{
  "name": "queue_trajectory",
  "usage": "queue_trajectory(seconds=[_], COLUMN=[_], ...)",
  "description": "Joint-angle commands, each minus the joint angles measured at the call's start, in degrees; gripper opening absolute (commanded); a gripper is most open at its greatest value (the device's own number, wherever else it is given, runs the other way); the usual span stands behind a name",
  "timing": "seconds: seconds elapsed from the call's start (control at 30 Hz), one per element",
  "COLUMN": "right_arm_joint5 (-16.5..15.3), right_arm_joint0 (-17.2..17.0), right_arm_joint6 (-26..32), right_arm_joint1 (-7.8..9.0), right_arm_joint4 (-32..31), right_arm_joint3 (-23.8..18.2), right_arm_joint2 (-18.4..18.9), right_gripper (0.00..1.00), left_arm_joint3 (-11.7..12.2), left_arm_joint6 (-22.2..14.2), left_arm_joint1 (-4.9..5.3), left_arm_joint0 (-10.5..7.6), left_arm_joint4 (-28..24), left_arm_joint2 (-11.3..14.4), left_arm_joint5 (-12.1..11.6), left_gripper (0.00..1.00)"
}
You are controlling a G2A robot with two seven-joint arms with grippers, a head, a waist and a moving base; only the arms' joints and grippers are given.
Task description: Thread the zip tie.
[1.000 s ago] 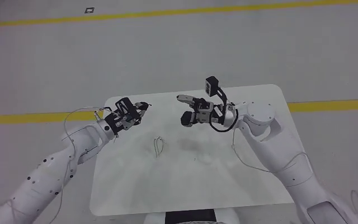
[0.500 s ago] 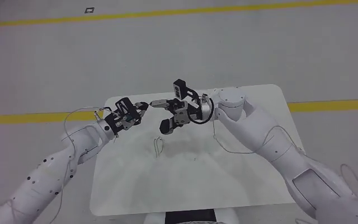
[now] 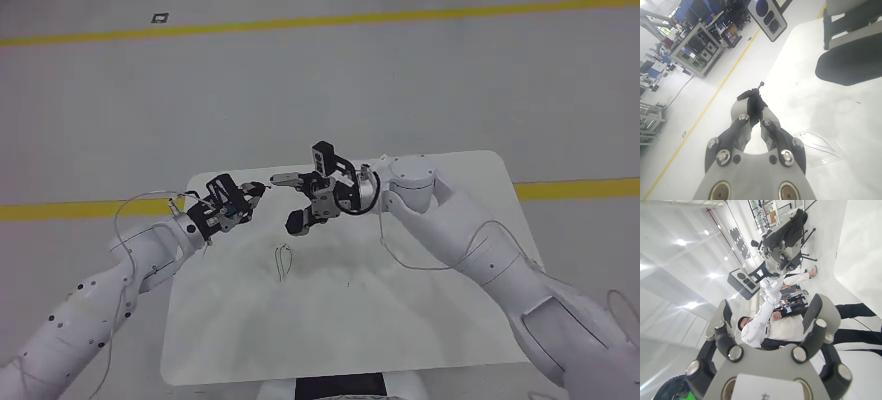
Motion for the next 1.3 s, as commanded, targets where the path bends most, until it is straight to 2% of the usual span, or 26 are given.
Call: queue_trajectory(seconds=[0.0,0.2,0.47,0.53,0.67,0.93,1.2,1.27], right_arm_joint5=[0.0,0.0,0.0,0.0,0.0,0.0,0.0,0.0], right_arm_joint0=[0.74,2.6,2.6,1.8,3.34,8.02,8.04,7.17], right_arm_joint6=[-0.45,0.03,0.03,-2.05,-4.76,-7.99,-8.07,-10.17], right_arm_joint1=[-0.02,0.12,0.12,-0.03,-0.84,-3.37,-3.43,-3.44], right_arm_joint4=[1.5,9.66,9.66,10.01,11.46,16.96,17.46,17.06], right_arm_joint3=[1.94,6.14,6.14,5.85,6.77,11.38,11.66,11.47], right_arm_joint2=[-1.22,-6.14,-6.14,-6.2,-7.12,-10.76,-10.78,-10.53], right_gripper=[1.0,1.0,1.0,1.0,1.0,1.0,1.0,1.0], left_arm_joint3=[0.0,0.0,0.0,0.0,0.0,0.0,0.0,0.0], left_arm_joint6=[0.0,0.0,0.0,0.0,0.0,0.0,0.0,0.0], left_arm_joint1=[0.0,0.0,0.0,0.0,0.0,0.0,0.0,0.0], left_arm_joint0=[0.0,0.0,0.0,0.0,0.0,0.0,0.0,0.0], left_arm_joint4=[0.0,0.0,0.0,0.0,0.0,0.0,0.0,0.0], left_arm_joint2=[0.0,0.0,0.0,0.0,0.0,0.0,0.0,0.0], left_arm_joint5=[0.0,0.0,0.0,0.0,0.0,0.0,0.0,0.0], left_gripper=[0.0,0.0,0.0,0.0,0.0,0.0,0.0,0.0])
